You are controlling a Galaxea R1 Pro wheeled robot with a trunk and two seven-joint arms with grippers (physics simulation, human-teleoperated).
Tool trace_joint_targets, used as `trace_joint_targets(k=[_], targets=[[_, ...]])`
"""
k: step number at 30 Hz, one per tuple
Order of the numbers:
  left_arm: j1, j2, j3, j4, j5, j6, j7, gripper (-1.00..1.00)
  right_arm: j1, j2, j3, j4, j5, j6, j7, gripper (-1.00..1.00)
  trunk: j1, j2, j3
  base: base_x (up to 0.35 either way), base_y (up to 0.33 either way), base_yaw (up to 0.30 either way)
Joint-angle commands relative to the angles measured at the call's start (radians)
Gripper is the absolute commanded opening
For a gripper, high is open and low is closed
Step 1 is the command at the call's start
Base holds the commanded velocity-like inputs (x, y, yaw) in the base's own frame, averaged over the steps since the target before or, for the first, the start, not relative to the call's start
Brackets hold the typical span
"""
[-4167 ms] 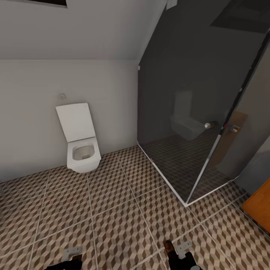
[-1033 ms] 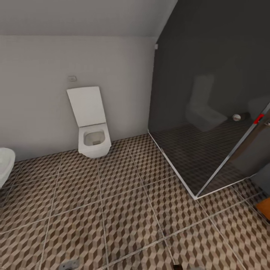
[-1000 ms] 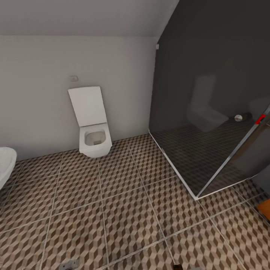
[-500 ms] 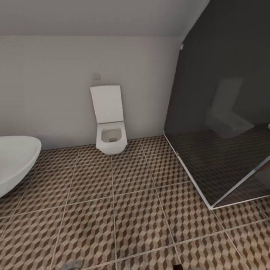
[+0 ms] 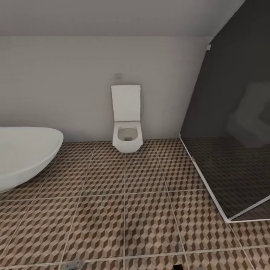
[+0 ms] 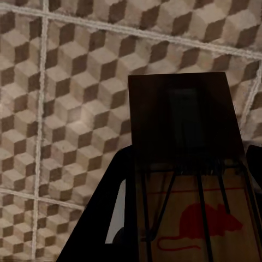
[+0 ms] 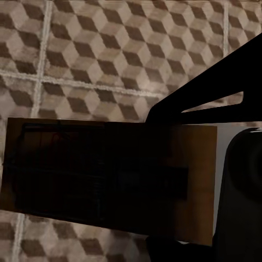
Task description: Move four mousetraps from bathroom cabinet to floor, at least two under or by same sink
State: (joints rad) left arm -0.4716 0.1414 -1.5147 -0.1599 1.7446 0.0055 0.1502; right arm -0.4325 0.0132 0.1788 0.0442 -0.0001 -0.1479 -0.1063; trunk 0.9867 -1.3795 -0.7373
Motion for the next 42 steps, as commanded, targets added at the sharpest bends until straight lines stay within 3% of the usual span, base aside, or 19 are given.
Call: trace_joint_targets(k=[1,9,42], targets=[[-0.001,0.001,-0.005,-0.004,0.003,0.001,0.008,-1.00,-0.002,0.001,0.007,0.004,-0.003,-0.007,-0.003,-1.00,0.000,0.000,-0.001,0.000,0.000,0.291],[-0.001,0.001,-0.005,-0.004,0.003,0.001,0.006,-1.00,-0.002,-0.001,0.007,0.003,-0.003,-0.007,0.000,-1.00,0.000,0.000,-0.001,0.136,0.000,0.243],[-0.001,-0.005,-0.005,-0.005,0.003,0.002,0.005,-1.00,-0.002,-0.006,0.005,0.005,-0.010,-0.007,0.002,-1.00,0.000,0.000,-0.001,0.330,0.000,0.005]])
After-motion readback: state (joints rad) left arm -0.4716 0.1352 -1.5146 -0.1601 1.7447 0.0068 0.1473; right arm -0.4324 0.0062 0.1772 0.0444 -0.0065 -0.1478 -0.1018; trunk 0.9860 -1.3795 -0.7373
